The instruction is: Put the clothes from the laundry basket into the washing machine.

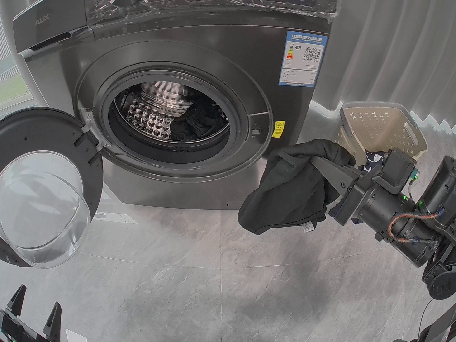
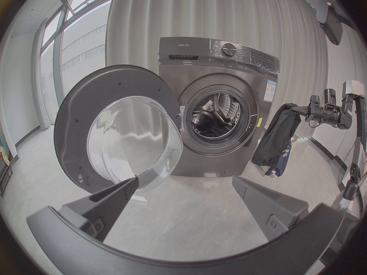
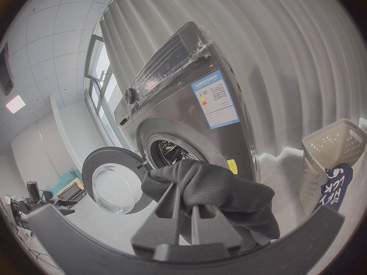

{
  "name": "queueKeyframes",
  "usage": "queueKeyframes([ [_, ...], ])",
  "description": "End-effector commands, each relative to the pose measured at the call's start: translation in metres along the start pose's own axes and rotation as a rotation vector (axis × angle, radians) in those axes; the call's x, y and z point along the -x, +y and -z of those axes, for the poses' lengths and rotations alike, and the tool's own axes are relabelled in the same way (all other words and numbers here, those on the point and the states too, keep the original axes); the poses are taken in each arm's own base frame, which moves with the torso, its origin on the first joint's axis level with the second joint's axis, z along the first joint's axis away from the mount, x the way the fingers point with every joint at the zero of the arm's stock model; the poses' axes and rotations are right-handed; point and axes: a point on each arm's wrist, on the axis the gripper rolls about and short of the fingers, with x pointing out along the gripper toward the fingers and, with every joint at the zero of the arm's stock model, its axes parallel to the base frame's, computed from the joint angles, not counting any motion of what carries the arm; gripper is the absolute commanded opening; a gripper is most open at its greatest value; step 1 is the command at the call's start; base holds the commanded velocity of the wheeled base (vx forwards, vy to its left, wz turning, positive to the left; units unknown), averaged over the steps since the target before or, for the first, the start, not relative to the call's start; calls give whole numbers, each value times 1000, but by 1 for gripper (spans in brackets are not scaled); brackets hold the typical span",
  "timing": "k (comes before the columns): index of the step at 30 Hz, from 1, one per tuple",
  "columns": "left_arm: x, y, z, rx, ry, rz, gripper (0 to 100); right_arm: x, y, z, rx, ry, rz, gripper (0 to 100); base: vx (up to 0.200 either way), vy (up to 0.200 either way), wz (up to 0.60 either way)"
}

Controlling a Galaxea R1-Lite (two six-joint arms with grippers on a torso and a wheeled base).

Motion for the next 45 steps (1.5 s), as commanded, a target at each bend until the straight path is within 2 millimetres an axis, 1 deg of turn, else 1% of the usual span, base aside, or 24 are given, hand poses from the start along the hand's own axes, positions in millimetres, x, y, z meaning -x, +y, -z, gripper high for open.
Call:
queueKeyframes([
  [1, 0, 0, 5, 1, 2, 0, 100, 0, 0, 1, 0, 2, 2, 0, 0, 0, 0],
  [15, 0, 0, 5, 1, 1, 0, 100, 0, 0, 1, 0, 2, 3, 0, 0, 0, 0],
  [27, 0, 0, 5, 2, 2, 0, 100, 0, -1, 1, 0, 5, 4, 0, 0, 200, 0],
  [45, 0, 0, 5, 1, 2, 0, 100, 0, -1, 1, 0, 5, 4, 0, 0, 0, 0],
])
